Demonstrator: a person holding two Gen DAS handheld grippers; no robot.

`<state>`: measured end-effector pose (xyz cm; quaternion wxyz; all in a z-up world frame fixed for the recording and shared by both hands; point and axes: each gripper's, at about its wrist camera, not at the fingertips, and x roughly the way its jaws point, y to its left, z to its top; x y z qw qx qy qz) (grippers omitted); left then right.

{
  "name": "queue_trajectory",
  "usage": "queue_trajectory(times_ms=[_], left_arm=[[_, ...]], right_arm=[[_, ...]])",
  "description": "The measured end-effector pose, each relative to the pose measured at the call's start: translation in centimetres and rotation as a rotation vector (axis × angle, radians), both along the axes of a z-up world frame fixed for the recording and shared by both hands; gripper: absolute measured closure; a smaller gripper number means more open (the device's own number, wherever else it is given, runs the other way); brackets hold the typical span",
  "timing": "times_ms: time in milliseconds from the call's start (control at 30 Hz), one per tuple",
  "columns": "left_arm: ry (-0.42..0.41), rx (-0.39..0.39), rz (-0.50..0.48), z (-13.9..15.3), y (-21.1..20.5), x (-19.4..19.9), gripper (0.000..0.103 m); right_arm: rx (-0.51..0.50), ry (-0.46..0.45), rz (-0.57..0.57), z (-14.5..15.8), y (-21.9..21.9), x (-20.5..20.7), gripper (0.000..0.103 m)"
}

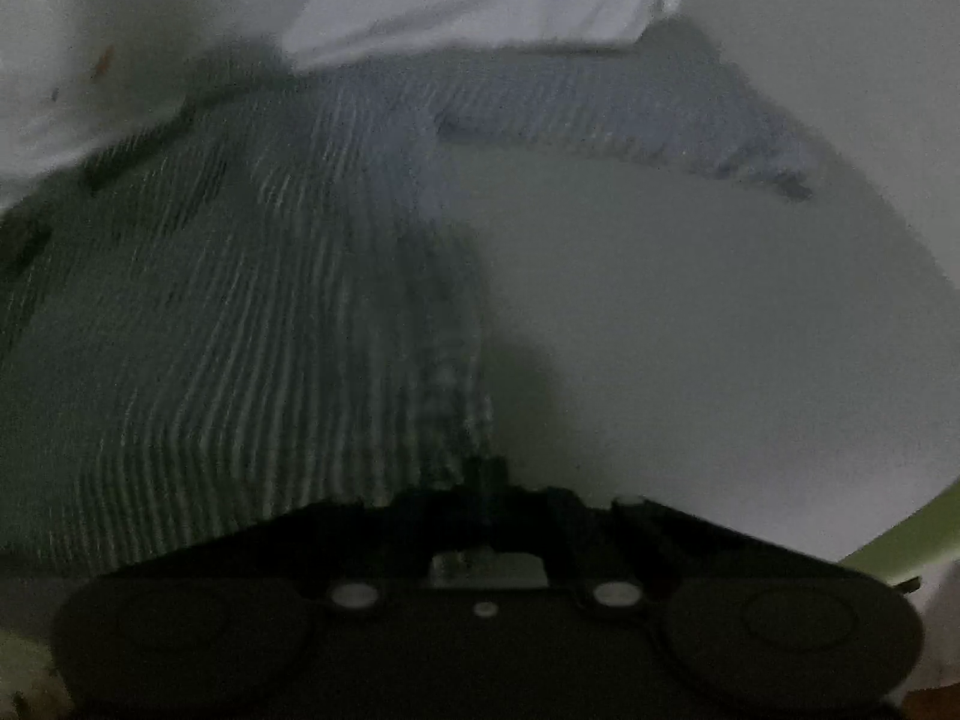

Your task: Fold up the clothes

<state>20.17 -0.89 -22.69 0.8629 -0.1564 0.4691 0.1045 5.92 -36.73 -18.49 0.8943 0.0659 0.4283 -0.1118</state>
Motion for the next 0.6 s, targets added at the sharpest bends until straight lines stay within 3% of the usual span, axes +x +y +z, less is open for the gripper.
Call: queue_trajectory(times_ms=[100,167,267,333,400,467,600], left_arm=[[-0.092,-0.21,0.076,4.7,1.2,-2.1,0.1],[-0.117,-0.271,0.123,6.0,1.6,-3.1,0.1],[-0.026,-0.201,0.131,3.7,0.7,-3.6,0.099],[0.092,-0.23,0.118,0.2,0.0,-3.2,0.097],[0.182,-0.192,0.097,-1.8,-1.1,-2.9,0.092],[0.177,-0.142,0.08,-1.4,-1.9,-3.3,0.089],[0.12,-0.123,0.075,0.5,-1.5,-4.0,0.068]], right_arm=[[0.058,-0.109,-0.037,4.9,-3.1,-2.1,0.103],[0.014,-0.132,-0.07,6.5,-4.8,-3.2,0.103],[-0.061,-0.027,-0.114,4.0,-7.6,-3.1,0.103],[-0.094,0.064,-0.105,1.4,-8.2,-2.7,0.103],[-0.118,0.073,-0.051,0.5,-7.3,-2.7,0.103],[-0.068,0.036,0.014,0.4,-5.9,-2.5,0.1],[0.002,0.01,0.071,0.0,-3.0,-1.0,0.089]])
